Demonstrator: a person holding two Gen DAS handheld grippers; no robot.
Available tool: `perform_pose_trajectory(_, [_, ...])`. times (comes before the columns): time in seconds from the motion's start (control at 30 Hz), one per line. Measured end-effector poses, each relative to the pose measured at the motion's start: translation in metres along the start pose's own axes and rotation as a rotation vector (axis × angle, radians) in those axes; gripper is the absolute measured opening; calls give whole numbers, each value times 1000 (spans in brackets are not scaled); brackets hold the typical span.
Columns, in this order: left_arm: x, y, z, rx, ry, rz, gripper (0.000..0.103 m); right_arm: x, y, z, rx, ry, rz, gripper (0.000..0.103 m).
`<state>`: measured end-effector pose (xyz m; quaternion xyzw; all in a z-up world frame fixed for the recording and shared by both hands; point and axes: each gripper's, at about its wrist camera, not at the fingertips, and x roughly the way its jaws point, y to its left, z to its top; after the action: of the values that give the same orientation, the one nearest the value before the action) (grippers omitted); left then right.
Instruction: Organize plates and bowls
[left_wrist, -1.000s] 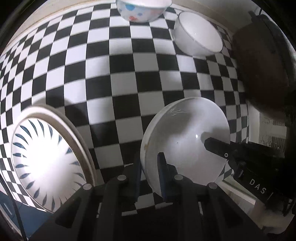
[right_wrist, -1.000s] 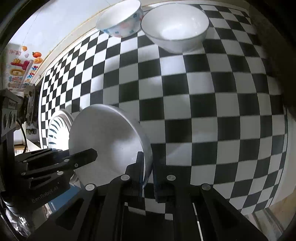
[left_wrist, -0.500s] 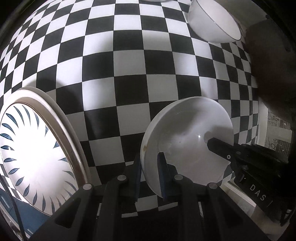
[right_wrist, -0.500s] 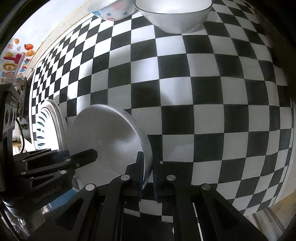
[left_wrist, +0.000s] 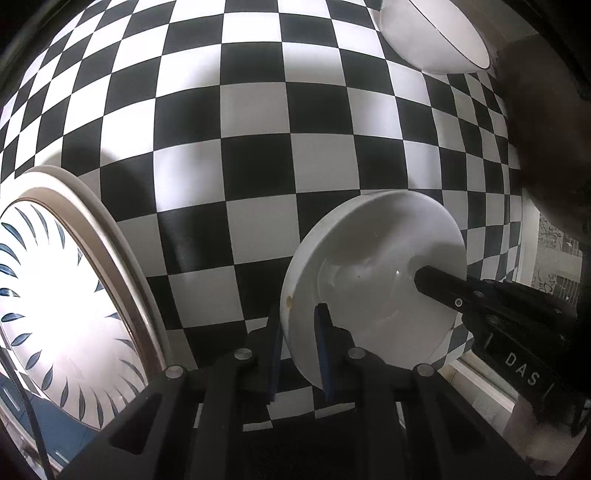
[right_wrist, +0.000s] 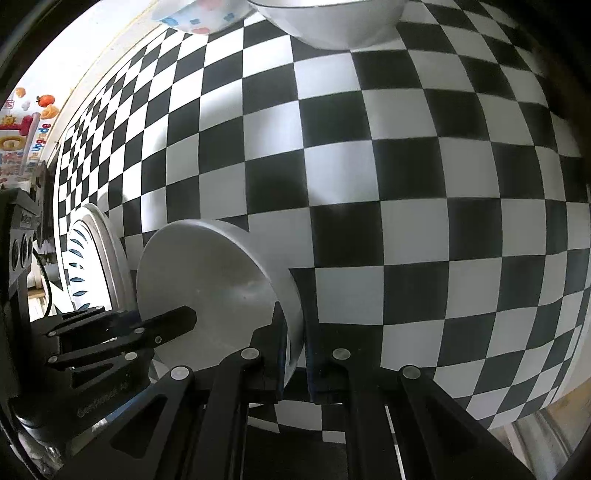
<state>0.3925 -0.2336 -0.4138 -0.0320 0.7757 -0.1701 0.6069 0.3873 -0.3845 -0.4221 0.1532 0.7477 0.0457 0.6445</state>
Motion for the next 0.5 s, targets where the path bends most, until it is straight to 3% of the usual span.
perform_pose_trajectory(0.2, [-26,5,-8,-20,-23,23,16,-16,-15,4,27,29,34,10])
perform_pose_trajectory(0.27, [-43,6,-11,-32,-45,10,16,-30,-19,5,34,33,46,13])
perform_pose_trajectory(0.37, [-74,0,-2,-40,-104,-55,19,-64,-22,13,20,-31,29,14])
perform_pose_trajectory(0.5, [-102,-18,39,-11,-219,-77,27,-108,-21,40,-9,-129,3,32])
